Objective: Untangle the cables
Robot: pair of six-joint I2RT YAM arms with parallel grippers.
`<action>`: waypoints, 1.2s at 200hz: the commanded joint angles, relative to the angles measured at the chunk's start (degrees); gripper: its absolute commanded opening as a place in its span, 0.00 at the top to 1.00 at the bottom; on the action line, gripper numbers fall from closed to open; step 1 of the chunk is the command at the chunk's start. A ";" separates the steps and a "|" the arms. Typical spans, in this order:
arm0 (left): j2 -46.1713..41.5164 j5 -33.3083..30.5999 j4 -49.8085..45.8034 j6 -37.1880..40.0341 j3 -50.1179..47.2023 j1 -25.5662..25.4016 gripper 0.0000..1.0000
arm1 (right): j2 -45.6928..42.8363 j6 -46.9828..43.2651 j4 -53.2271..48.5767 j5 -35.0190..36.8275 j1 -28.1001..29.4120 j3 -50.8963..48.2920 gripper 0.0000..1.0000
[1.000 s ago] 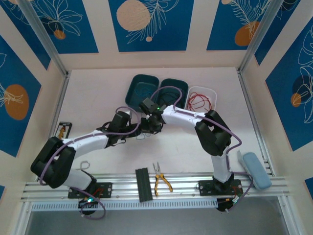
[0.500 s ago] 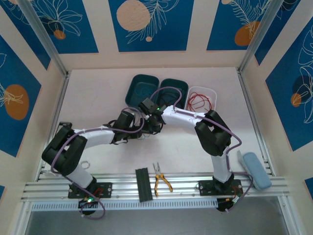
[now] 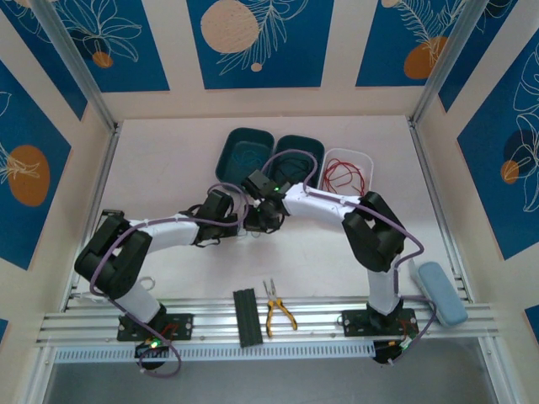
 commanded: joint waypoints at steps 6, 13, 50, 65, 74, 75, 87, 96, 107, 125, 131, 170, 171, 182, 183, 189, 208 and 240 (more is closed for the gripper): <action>-2.64 -4.63 2.97 -0.02 0.36 2.03 1.00 | -4.43 0.97 -1.88 1.42 -1.03 -3.14 1.00; -3.92 -5.22 2.22 0.14 0.14 2.39 1.00 | -5.22 0.96 -2.18 1.83 -1.29 -3.89 1.00; -12.43 -5.67 -2.38 1.13 -2.10 6.04 1.00 | -9.41 0.89 -4.07 4.31 -3.48 -8.12 1.00; -16.69 -6.79 -4.75 1.77 -3.21 7.63 1.00 | -11.43 1.05 -4.51 5.08 -4.88 -9.89 1.00; -19.30 -7.54 -6.23 2.11 -3.92 8.77 1.00 | -12.62 1.16 -4.80 5.50 -5.67 -10.90 1.00; -19.54 -7.56 -6.37 2.21 -3.97 8.88 1.00 | -12.80 1.20 -4.80 5.50 -5.76 -11.00 1.00; -23.09 -8.37 -8.23 2.94 -4.82 10.71 1.00 | -14.64 1.22 -5.29 6.41 -6.65 -12.17 1.00; -25.63 -9.12 -10.38 3.52 -5.12 12.08 1.00 | -16.03 1.22 -5.95 7.25 -7.28 -12.87 1.00; -28.72 -9.92 -12.93 4.80 -5.07 13.56 1.00 | -17.54 1.33 -6.97 8.50 -7.90 -13.50 1.00; -33.47 -11.76 -16.61 6.53 -4.42 15.06 1.00 | -20.31 1.69 -7.91 9.99 -8.59 -14.58 1.00; -35.12 -12.25 -17.75 6.85 -4.04 15.34 1.00 | -21.19 1.81 -8.04 10.41 -8.73 -14.94 1.00; -43.34 -14.63 -21.94 9.79 -1.28 17.08 1.00 | -25.34 3.53 -10.25 13.79 -8.92 -16.37 1.00; -43.47 -14.75 -21.96 10.05 -1.20 17.13 1.00 | -25.45 3.57 -10.34 13.82 -8.92 -16.42 1.00; -44.87 -16.12 -22.33 12.63 -0.43 17.17 1.00 | -26.53 3.77 -10.99 14.42 -9.22 -16.81 1.00; -44.98 -16.25 -22.42 12.83 -0.37 17.17 1.00 | -26.62 3.78 -11.06 14.44 -9.24 -16.81 1.00; -45.43 -16.91 -22.88 13.95 0.25 17.22 1.00 | -27.22 3.74 -11.17 14.56 -9.41 -16.98 1.00; -46.63 -15.94 -23.96 17.82 2.54 17.22 1.00 | -29.36 2.64 -10.72 13.92 -9.71 -17.32 0.94; -47.30 -9.99 -22.41 20.10 7.22 17.26 1.00 | -31.51 0.95 -8.77 12.22 -9.70 -16.63 0.78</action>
